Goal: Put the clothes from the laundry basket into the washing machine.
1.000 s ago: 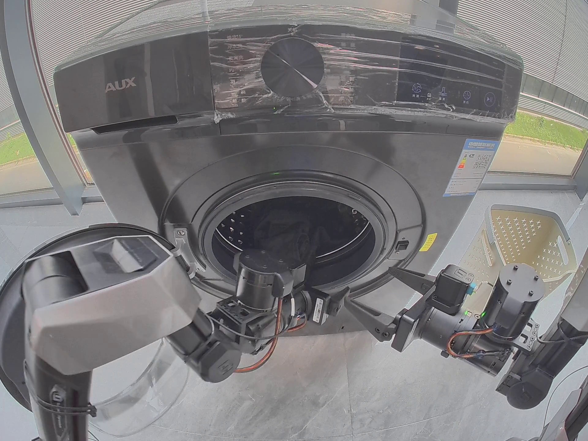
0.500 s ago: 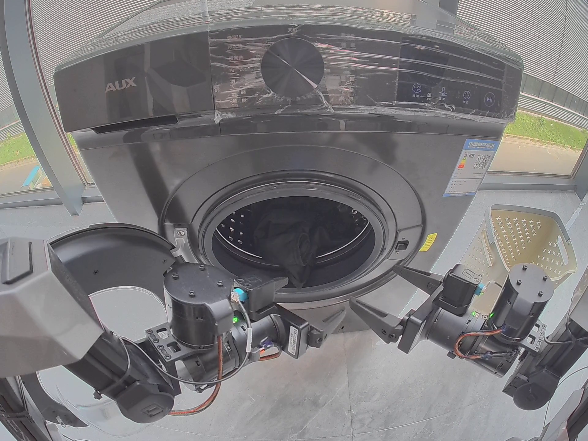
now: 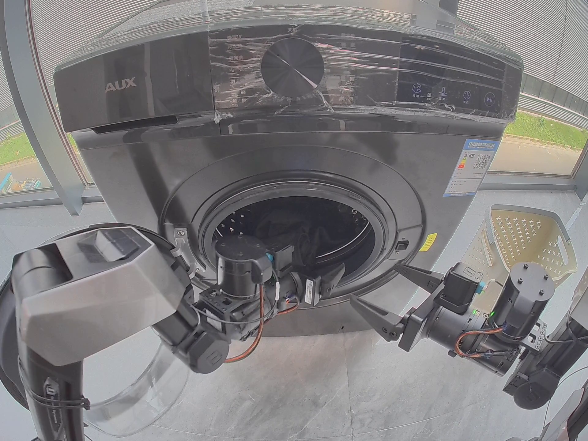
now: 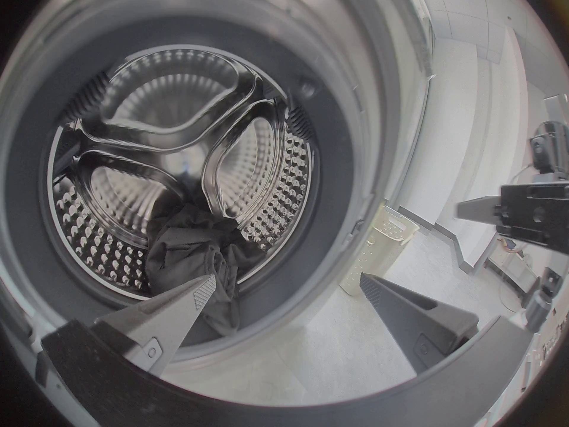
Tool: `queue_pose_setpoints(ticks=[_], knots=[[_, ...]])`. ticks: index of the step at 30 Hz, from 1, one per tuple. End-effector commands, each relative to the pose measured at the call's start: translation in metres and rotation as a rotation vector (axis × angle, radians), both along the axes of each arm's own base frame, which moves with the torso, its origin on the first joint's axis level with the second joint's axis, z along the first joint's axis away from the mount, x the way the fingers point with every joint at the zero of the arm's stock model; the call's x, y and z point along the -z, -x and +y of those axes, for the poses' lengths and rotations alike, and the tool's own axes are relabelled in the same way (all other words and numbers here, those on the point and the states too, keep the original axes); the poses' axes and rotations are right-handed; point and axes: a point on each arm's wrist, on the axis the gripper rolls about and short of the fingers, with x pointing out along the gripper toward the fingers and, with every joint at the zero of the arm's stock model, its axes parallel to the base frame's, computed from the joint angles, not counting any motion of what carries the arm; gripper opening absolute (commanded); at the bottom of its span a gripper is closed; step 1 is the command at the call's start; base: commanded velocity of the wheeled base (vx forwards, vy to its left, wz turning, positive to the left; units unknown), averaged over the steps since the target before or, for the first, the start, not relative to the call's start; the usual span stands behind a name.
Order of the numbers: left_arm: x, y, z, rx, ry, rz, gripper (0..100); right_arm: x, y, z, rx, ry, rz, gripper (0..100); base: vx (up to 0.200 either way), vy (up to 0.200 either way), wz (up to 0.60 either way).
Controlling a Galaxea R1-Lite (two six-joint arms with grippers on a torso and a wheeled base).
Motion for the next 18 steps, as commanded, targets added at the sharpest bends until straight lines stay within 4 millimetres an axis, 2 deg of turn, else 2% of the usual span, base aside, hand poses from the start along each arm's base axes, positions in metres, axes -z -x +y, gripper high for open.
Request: queue_pose_setpoints(ticks=[1, 8, 18], knots=[[0.049, -0.059, -0.009, -0.070, -0.061, 0.054, 100, -0.002, -0.001, 0.000, 0.000, -0.005, -0.006, 100, 0.000, 0.000, 0.00], [0.054, -0.090, -0.008, -0.119, -0.095, 0.095, 100, -0.003, -0.001, -0.001, -0.004, -0.008, -0.013, 100, 0.000, 0.000, 0.00], [0.064, -0.106, -0.006, -0.128, -0.121, 0.129, 100, -0.007, 0.000, -0.003, -0.006, -0.017, -0.026, 100, 0.000, 0.000, 0.00]])
